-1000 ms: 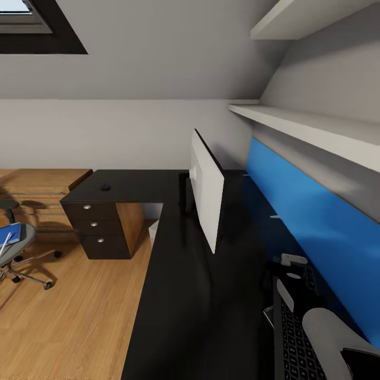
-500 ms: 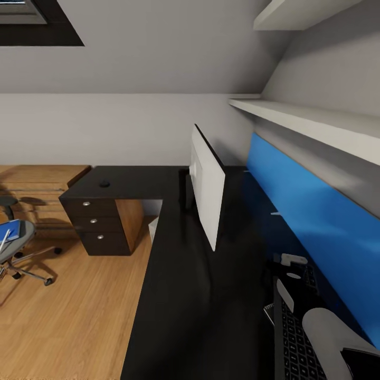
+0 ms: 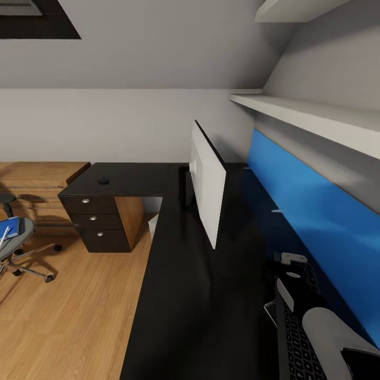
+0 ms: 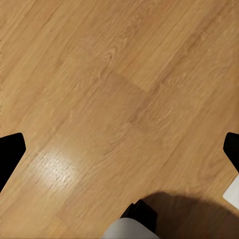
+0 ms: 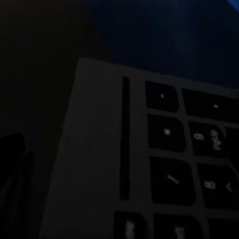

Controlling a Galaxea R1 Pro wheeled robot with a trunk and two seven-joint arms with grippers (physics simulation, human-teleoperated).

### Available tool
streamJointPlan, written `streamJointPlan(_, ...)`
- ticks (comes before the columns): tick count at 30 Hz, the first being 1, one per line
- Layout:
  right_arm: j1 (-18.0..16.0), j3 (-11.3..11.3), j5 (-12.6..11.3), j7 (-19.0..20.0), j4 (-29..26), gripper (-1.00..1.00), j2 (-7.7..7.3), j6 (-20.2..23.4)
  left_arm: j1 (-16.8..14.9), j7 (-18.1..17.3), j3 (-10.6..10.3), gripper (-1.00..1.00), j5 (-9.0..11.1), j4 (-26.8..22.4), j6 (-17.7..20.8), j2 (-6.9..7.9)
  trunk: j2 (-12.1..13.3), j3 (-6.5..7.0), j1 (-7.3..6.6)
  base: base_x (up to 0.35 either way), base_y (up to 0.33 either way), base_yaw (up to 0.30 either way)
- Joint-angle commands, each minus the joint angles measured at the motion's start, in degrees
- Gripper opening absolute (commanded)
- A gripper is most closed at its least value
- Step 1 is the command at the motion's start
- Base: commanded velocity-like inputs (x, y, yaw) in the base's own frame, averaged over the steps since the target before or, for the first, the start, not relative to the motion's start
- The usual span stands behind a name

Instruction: In the bedroom, organize the workspace by keeping the computer under the desk, ensuring the monitor is on the desk, placing the keyboard on the desk next to the monitor, placing the mouse on the desk next to the keyboard, moving the folder from the swivel chair onto the desk next to the mouse, stacking the notebook on top of the folder with the pen on top of the notebook, and positioning the swivel chair next to the desk.

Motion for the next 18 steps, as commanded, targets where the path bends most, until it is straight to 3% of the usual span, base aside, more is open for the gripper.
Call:
streamJointPlan(1, 0.0, -0.1, -0.7, 0.0, 0.5, 1.0, 0.01, 0.3, 0.0, 0.3, -0.5, 1.0, 0.6, -0.1, -0.3, 0.08, 0.0, -0.07, 0.01, 0.0, 0.0, 0.0)
streamJointPlan(18, 0.0, 0.0, -0.7, 0.0, 0.5, 1.0, 0.01, 0.4, 0.0, 0.3, -0.5, 1.0, 0.5, -0.1, -0.3, 0.11, 0.0, -0.09, 0.01, 0.0, 0.0, 0.0)
